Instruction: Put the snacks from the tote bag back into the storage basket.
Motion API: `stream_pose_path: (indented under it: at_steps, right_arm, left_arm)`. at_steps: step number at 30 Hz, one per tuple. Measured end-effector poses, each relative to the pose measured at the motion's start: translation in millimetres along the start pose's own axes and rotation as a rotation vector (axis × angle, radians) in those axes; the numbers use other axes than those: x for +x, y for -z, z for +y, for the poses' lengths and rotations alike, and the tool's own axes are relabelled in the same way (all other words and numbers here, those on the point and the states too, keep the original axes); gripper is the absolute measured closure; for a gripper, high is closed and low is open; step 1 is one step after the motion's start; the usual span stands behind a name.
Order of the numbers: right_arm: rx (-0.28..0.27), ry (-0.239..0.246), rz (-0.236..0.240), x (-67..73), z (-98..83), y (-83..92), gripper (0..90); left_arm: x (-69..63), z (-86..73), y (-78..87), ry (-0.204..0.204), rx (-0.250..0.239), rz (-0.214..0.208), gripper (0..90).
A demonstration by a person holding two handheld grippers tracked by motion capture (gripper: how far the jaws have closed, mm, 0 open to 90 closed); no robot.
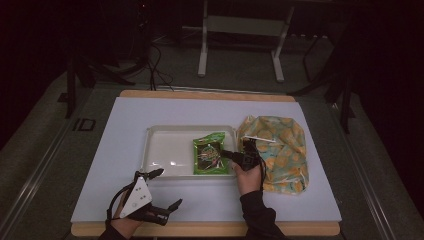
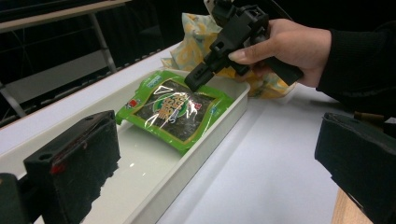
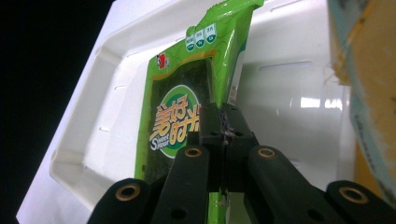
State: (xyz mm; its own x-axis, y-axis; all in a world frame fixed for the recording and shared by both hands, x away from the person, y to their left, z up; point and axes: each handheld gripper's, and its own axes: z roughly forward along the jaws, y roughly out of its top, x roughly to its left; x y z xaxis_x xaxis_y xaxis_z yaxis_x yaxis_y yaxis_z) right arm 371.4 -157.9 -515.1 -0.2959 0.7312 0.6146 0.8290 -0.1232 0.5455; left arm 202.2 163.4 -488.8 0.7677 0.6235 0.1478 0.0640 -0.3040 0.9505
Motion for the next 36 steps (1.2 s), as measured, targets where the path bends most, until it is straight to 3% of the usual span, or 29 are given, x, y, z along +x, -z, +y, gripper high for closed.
stream_pose_path:
  at_steps: [19, 32, 36]
  right_arm:
    - [0.09, -0.001, -0.04, 0.7, 6.4, -5.3, 84.3]
    - [0.093, 0.058, -0.068, 8.4, 11.0, 0.2, 75.0]
    - [0.1, 0.115, -0.064, 16.0, 14.7, 3.4, 72.0]
  left_arm:
    - [-0.8, 0.0, -0.7, -0.004, 0.006, -0.008, 0.6]
    - [-0.8, 0.0, -1.6, -0.003, 0.007, -0.009, 0.6]
    - [-0.8, 0.1, -1.5, -0.003, 0.006, -0.008, 0.6]
